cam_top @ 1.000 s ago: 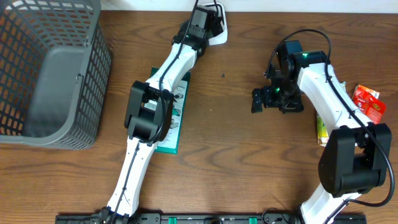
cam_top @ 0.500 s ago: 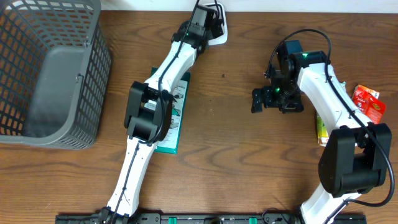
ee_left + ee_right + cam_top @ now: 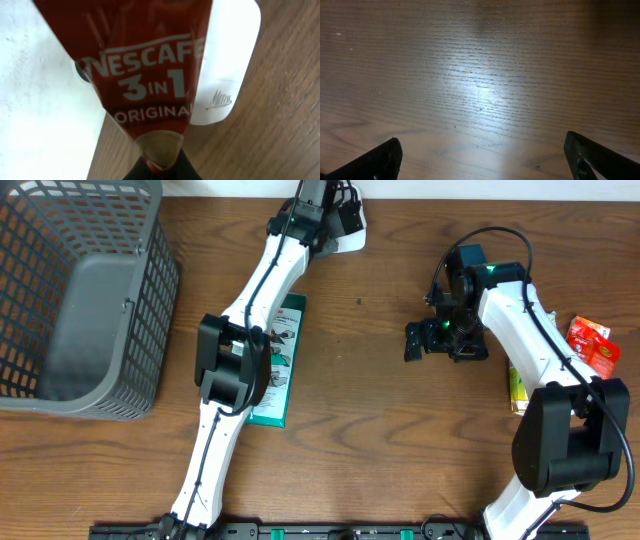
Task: Scan the item barcode
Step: 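Hold the Nescafe stick in front of the white scanner with the left gripper, then lower the Nescafe stick and pass it from left gripper to right gripper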
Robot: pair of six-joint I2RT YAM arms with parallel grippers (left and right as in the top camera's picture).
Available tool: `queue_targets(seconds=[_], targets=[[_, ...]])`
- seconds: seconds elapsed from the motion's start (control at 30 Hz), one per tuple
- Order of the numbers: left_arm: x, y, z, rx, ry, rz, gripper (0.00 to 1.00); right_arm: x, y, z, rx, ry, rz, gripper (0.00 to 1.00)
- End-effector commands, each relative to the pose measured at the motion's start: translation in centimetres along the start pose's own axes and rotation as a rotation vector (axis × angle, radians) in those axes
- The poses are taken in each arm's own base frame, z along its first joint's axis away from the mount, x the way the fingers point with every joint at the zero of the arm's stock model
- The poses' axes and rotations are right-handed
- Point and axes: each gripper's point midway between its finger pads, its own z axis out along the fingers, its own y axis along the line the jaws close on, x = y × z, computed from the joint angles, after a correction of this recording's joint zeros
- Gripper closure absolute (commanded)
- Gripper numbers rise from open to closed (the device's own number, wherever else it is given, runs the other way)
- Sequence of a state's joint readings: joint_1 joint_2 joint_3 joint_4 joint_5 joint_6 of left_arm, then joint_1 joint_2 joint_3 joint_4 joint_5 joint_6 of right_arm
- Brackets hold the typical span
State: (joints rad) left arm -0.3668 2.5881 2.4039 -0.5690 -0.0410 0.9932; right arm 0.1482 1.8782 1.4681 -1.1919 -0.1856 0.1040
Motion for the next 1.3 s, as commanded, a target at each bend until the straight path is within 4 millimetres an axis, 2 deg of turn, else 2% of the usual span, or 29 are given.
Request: queue_targets(seconds=[0.0,0.27,0.4,0.57,0.67,0.8,0.93,1.0,1.1,1.2,1.27], targets=[[-0.4,2.3,-1.3,-0.016,-0.067,-0.036,0.93,0.2,0.3,-0.4,0.004,-0.012,0.002,0.01],[1.3,1.2,0.2,0.023,-0.029,-0.062,0.93,0.2,0.3,-0.4,0.004,-0.012,0.002,0.01],[1.9,0.4,0.1,0.054,-0.005,-0.079,0.93,0.2,0.3,-0.4,0.004,-0.012,0.002,0.01],[3.5,-1.1,-0.6,0.114,0.09,-0.093,0.93,0.2,0.3,-0.4,0.004,-0.012,0.002,0.01],[3.7,-1.8,-1.8,0.155,0.127,-0.148,0.93,0.2,0.3,-0.4,0.004,-0.012,0.002,0.01],[3.1,-0.8,-3.9,0.148,0.135,-0.271,0.93,0.2,0.3,-0.4,0.004,-0.012,0.002,0.01],[1.8,-0.6,-7.9,0.198,0.118,-0.518,0.93,0.2,0.3,-0.4,0.004,-0.012,0.002,0.01],[0.5,-1.9,-10.0,0.294,0.103,-0.687,0.93,0.2,0.3,-0.4,0.004,-0.012,0.002,0.01],[-1.2,-4.9,-12.5,0.472,0.126,-0.904,0.93,0.2,0.3,-0.4,0.004,-0.012,0.002,0.01],[-1.7,-8.1,-13.9,0.586,0.22,-1.013,0.93,0.2,0.3,-0.4,0.004,-0.012,0.002,0.01],[-1.9,-10.5,-14.9,0.628,0.299,-1.01,0.93,0.2,0.3,-0.4,0.004,-0.012,0.002,0.01]])
